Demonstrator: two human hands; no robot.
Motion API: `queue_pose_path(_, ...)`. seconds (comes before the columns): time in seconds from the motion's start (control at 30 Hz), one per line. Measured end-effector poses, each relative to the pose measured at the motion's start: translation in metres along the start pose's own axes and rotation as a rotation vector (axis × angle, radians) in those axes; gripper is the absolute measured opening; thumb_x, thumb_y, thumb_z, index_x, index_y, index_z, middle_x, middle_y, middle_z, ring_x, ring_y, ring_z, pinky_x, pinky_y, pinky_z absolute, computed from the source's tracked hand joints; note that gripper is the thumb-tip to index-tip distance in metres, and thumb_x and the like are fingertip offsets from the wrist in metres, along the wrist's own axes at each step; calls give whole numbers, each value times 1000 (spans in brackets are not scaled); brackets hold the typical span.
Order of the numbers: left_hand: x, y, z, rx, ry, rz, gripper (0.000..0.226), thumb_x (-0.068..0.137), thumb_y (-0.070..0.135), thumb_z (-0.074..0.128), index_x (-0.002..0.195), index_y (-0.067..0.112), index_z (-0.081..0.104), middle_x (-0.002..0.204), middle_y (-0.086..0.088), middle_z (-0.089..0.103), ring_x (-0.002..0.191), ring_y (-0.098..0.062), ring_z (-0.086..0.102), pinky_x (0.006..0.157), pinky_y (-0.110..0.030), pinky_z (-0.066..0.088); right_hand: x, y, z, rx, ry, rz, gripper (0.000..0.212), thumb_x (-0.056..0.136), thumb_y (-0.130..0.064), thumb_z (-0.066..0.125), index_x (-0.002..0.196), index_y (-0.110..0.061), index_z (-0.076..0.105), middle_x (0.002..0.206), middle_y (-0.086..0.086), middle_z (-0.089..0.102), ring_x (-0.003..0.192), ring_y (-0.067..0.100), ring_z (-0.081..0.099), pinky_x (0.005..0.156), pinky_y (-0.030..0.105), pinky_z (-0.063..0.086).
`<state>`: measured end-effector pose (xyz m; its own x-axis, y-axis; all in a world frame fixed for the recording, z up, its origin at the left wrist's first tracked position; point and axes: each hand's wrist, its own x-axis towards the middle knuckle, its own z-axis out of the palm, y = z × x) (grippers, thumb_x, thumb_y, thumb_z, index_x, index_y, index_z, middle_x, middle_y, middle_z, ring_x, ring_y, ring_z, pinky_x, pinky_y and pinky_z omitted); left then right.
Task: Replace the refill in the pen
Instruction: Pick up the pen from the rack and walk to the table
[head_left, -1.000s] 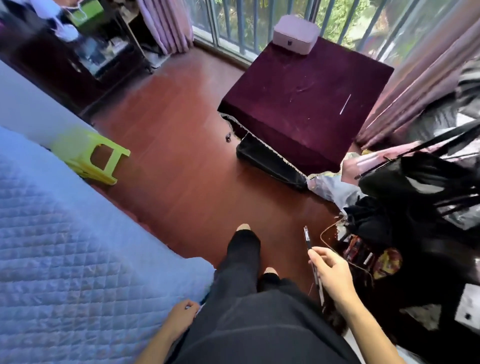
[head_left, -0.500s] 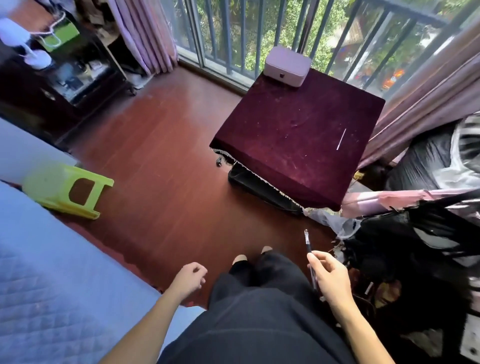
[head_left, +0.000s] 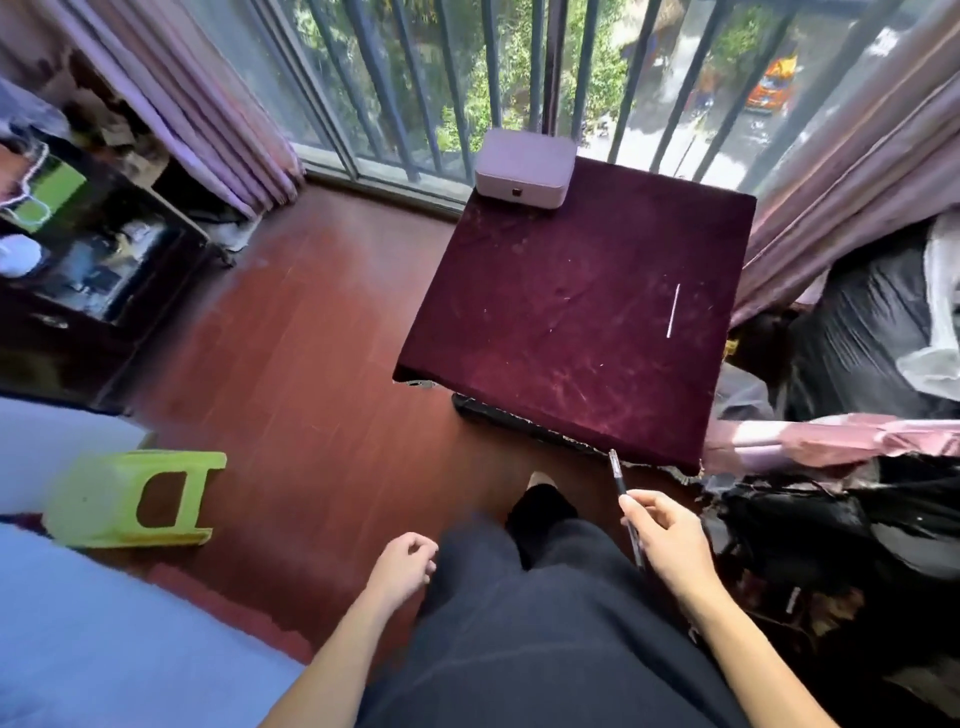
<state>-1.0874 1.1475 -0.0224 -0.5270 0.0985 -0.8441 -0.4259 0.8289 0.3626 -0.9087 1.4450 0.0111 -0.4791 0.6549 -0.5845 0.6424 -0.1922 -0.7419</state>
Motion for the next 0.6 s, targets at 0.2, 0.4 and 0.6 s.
queue_pose_path(0.2, 19, 26, -30, 128, -9, -45, 22, 95, 9, 58, 75, 14, 68, 61, 3, 65, 52, -15, 51, 57, -25, 42, 44, -42, 6, 52, 34, 3, 14, 100, -22, 72, 89, -29, 78, 76, -17, 79, 57, -10, 65, 67, 23, 48)
queue_pose_path(0.4, 59, 79, -68, 282, -90, -6, 20, 97, 8, 58, 78, 11, 65, 63, -2, 64, 50, -14, 53, 53, -24, 42, 71, -74, 20, 145, 125, 35, 10, 100, -25, 72, 93, -29, 78, 78, -16, 80, 61, -9, 66, 69, 22, 48)
queue_pose_path(0.6, 111, 163, -98, 390, -164, 133, 23, 100, 9, 57, 78, 12, 62, 62, -1, 64, 43, -8, 50, 45, -16, 40, 80, -106, 47, 232, 240, 65, 9, 100, -26, 72, 93, -27, 78, 76, -13, 78, 60, -6, 64, 71, 26, 50)
